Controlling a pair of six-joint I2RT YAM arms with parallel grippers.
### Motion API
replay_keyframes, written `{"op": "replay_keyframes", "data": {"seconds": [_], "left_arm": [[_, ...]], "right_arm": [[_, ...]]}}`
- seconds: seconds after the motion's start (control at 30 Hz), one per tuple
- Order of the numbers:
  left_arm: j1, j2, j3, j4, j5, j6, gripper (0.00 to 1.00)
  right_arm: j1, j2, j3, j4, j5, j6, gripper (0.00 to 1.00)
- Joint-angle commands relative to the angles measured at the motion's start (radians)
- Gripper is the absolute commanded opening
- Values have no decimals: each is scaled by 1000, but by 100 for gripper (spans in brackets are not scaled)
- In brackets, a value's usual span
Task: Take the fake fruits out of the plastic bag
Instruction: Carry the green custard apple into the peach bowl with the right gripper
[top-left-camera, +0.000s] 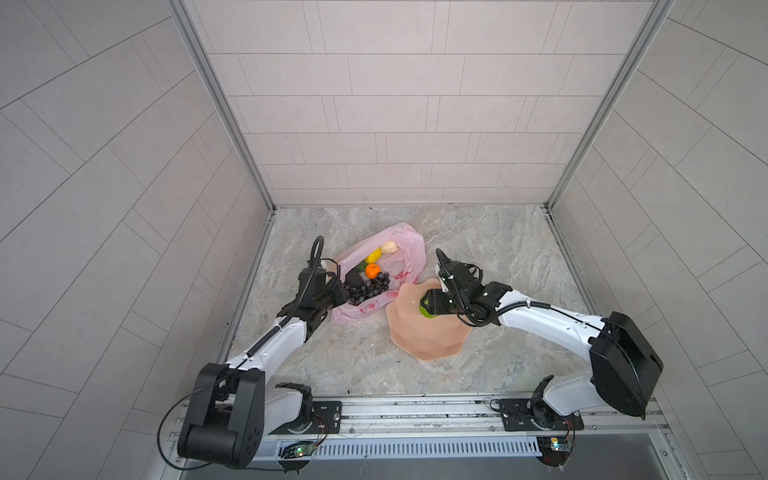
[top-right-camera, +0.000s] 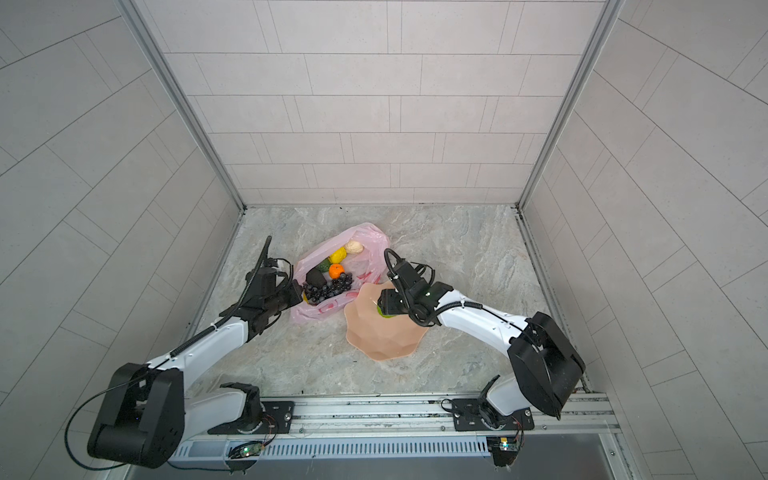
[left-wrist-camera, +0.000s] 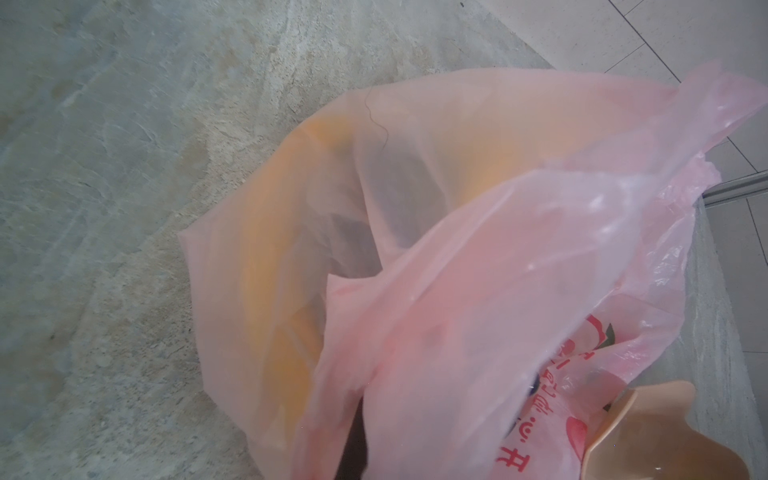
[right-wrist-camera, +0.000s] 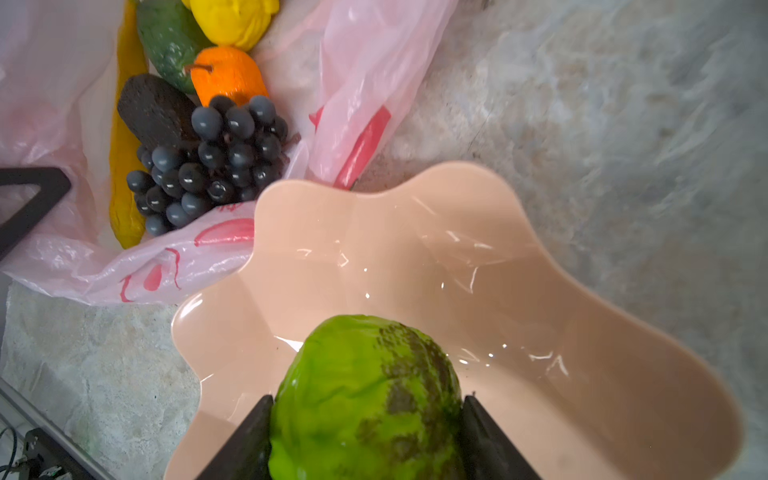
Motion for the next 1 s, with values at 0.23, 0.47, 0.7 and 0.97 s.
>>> {"op": "replay_keyframes", "data": {"seconds": [0.23, 0.47, 0.7, 0.97], "left_arm": [[-5, 3, 7, 2, 3, 10, 3], [-6, -4, 7, -1, -1, 12, 2], [-6, -5, 7, -1, -1, 12, 3], [-7, 1, 8, 0, 4, 12, 3]], "right_arm": [[64, 70, -37, 184, -25, 140, 43], [68, 135, -47, 235, -57, 179, 43], [51, 136, -92, 260, -62, 216, 50], [-4, 97, -162, 305, -74, 252, 61]]}}
